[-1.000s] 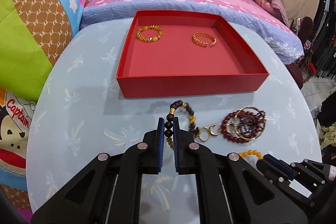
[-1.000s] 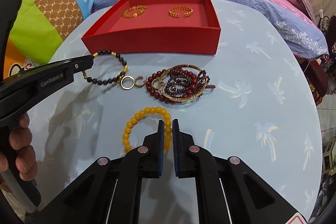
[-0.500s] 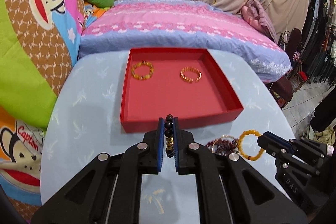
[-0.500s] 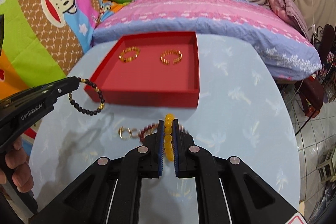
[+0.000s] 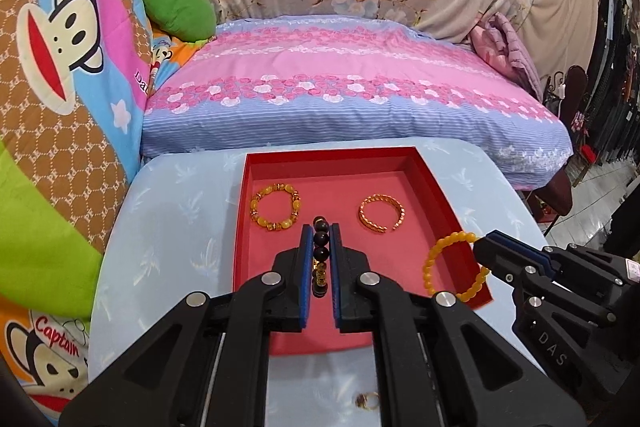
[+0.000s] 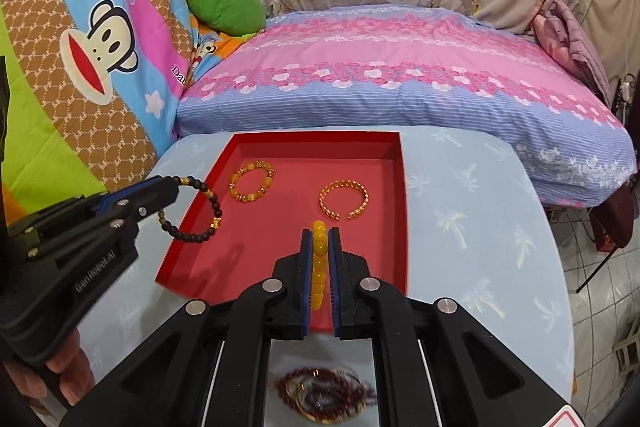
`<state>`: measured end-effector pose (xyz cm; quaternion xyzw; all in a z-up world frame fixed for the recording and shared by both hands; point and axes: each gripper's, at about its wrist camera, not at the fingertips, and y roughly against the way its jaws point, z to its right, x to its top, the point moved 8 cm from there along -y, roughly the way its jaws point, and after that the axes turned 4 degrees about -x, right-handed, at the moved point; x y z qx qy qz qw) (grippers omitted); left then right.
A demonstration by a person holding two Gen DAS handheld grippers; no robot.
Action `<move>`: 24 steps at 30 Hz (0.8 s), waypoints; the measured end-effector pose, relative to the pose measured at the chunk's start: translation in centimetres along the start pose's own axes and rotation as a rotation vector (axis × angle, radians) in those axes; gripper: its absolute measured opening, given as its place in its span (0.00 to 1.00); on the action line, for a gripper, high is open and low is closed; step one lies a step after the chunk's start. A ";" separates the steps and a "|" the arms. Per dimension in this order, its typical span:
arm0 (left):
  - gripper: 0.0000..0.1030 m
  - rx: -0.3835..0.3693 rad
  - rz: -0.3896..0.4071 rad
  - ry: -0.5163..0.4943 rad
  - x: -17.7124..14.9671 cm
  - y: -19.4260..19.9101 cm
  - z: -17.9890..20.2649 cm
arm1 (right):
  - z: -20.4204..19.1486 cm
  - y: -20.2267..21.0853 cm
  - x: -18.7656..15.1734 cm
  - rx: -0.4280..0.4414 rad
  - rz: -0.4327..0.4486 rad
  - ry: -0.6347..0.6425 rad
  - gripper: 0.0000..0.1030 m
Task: Organize jewelry
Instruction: 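Lift and carry the orange and black bracelets into the red box with both tools, then lower both bracelets onto the box floor and open both tools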
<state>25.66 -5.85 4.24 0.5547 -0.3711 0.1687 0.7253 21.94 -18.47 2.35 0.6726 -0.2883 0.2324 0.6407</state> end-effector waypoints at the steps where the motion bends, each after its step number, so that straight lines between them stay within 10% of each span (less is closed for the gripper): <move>1: 0.07 0.005 -0.007 -0.001 0.1 -0.7 -0.2 | -0.1 -0.7 0.2 0.001 -0.008 -0.001 0.07; 24: 0.07 0.062 -0.123 0.005 -1.2 -10.0 -2.5 | 1.2 -10.7 -0.6 -0.060 -0.137 -0.017 0.07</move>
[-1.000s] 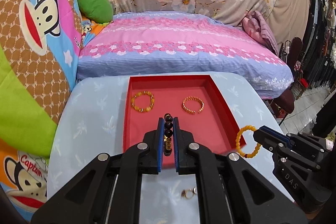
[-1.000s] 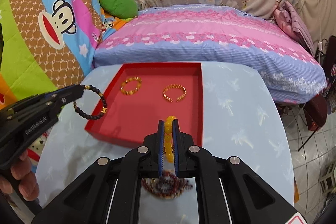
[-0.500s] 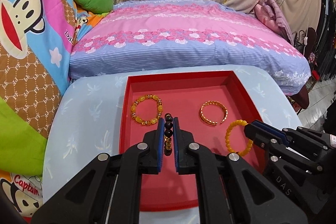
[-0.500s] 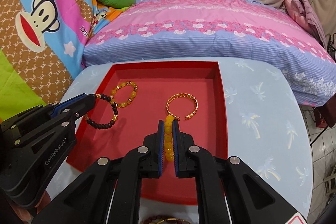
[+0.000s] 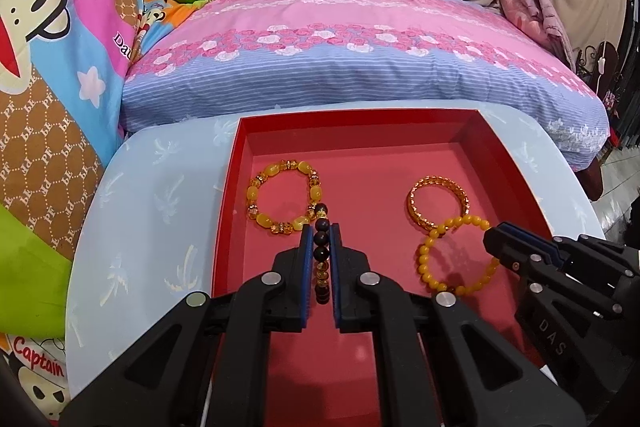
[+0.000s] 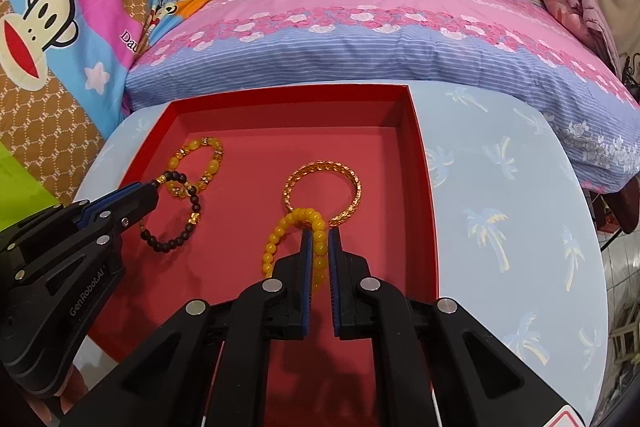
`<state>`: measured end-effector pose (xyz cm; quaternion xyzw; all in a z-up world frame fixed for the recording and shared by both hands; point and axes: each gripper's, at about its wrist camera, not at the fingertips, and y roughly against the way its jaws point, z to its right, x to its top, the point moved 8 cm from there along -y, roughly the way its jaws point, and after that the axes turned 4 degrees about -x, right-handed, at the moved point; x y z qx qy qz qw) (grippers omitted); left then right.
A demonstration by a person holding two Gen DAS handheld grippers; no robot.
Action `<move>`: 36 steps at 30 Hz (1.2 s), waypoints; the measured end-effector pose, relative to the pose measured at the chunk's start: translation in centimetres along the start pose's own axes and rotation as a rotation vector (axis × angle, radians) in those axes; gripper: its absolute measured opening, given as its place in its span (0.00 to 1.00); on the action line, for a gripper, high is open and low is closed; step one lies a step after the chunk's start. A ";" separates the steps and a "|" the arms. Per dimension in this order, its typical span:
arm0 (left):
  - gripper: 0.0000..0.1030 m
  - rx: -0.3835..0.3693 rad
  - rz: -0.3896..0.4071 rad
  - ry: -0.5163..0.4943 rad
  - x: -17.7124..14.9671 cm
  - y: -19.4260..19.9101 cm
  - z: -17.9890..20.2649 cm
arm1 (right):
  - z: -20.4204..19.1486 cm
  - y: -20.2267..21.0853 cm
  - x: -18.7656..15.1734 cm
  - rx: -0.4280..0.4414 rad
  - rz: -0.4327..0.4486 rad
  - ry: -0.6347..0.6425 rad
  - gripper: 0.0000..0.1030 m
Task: Organize jewelry
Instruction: 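Lower both bracelets onto the box floor and open both tools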
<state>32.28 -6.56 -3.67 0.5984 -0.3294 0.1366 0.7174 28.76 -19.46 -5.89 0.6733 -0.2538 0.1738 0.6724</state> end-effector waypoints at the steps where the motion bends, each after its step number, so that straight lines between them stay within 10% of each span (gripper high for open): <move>1: 0.07 0.003 -0.001 0.000 0.0 -0.2 0.0 | 0.1 -0.1 0.0 -0.004 -0.001 0.001 0.07; 12: 0.10 0.057 -0.008 0.013 -0.3 -1.0 -0.9 | 0.4 0.0 0.1 -0.046 0.018 0.014 0.20; 19: 0.33 0.071 0.008 0.029 -0.2 -0.3 -1.2 | 0.1 0.8 0.3 -0.057 0.038 0.024 0.28; 36: 0.33 0.056 0.061 0.020 0.0 4.1 0.2 | -0.1 5.3 0.1 -0.057 0.093 0.031 0.29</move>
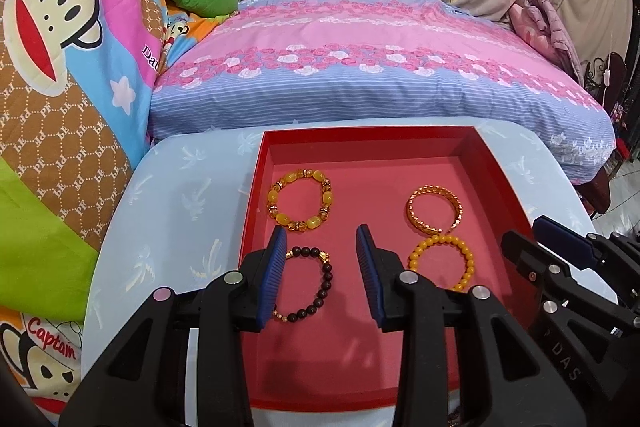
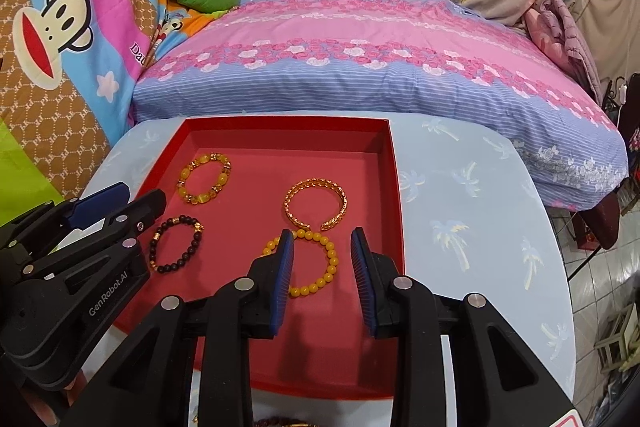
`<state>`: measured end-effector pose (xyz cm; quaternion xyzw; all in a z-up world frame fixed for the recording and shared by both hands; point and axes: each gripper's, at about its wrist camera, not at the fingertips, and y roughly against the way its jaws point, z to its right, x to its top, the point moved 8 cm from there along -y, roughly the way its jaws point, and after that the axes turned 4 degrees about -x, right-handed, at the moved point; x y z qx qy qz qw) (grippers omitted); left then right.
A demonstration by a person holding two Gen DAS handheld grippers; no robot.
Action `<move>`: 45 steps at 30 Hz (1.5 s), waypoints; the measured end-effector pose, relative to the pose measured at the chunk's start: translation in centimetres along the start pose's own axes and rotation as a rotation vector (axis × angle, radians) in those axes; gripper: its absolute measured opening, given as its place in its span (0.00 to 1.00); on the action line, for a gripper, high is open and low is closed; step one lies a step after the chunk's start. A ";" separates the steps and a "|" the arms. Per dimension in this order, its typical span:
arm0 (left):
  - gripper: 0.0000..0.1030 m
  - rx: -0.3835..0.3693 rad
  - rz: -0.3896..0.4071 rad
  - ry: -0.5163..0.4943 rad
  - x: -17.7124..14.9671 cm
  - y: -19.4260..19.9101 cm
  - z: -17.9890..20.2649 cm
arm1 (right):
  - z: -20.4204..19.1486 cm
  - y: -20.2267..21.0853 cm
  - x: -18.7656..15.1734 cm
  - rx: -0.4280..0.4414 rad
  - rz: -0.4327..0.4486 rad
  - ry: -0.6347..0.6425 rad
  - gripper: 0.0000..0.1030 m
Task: Organize jewelry
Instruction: 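Lower both bracelets onto the box floor and open both tools, then withdraw both tools from the box toward the garnet bracelet pile, then position the open right tool around the thin gold bangle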
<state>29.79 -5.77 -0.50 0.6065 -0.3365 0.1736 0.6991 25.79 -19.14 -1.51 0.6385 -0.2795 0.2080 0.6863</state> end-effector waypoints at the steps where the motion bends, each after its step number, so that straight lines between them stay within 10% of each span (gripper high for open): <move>1: 0.33 -0.001 0.004 -0.001 0.0 0.4 0.1 | 0.0 0.3 0.0 0.000 0.003 -0.001 0.29; 28: 0.33 -0.041 -0.060 0.020 -9.8 5.9 0.6 | 3.9 5.2 -12.0 -0.003 -0.099 -0.069 0.30; 45: 0.34 -0.051 -0.162 0.072 -15.8 5.6 -0.7 | -0.4 3.8 -15.8 -0.017 -0.128 0.018 0.68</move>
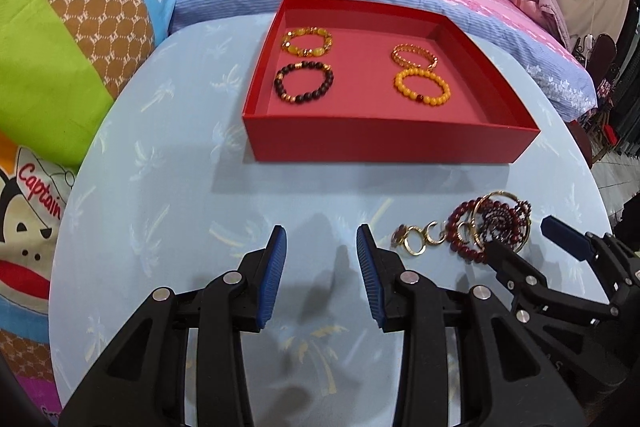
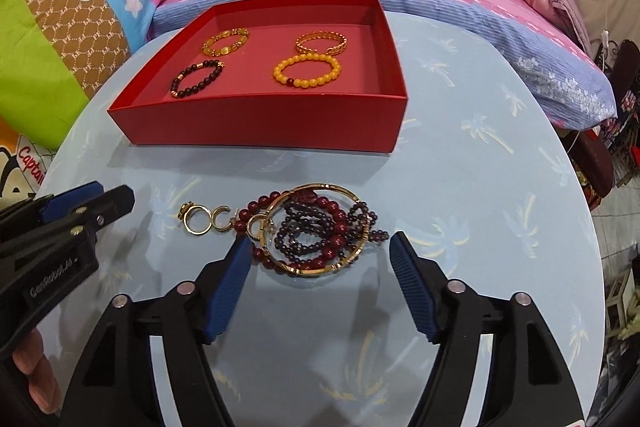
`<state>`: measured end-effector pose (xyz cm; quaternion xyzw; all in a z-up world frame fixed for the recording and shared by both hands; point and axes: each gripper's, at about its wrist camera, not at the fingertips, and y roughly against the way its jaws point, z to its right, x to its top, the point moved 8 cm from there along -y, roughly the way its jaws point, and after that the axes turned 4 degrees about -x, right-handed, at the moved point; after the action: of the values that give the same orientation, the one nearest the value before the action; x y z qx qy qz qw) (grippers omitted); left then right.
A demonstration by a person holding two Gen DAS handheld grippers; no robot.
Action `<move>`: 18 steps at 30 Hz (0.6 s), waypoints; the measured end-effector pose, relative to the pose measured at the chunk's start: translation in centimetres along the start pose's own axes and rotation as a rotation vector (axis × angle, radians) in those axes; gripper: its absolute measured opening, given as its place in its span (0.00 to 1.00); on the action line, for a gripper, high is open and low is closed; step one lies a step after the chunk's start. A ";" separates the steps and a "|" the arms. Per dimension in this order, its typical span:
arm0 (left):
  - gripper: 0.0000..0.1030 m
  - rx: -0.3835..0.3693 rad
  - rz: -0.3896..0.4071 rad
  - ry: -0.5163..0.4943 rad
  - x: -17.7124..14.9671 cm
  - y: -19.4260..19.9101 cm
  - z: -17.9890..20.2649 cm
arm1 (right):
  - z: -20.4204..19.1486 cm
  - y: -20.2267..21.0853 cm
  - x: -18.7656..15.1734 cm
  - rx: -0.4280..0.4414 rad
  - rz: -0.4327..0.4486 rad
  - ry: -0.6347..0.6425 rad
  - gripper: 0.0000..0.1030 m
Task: Organize jewelry
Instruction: 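Position the open right tool around the thin gold bangle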
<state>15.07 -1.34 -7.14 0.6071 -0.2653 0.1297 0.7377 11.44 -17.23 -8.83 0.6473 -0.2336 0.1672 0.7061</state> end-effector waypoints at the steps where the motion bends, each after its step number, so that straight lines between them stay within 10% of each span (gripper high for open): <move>1: 0.34 0.001 -0.004 0.004 -0.2 0.0 -0.2 | -0.1 -0.2 0.1 -0.002 -0.002 0.005 0.69; 18: 0.34 -0.018 -0.033 0.012 -0.8 -0.8 -0.2 | 0.2 -1.4 0.5 -0.010 -0.011 -0.002 0.58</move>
<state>14.83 -1.22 -8.27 0.6037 -0.2520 0.1189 0.7469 12.65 -17.63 -9.72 0.6451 -0.2316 0.1615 0.7101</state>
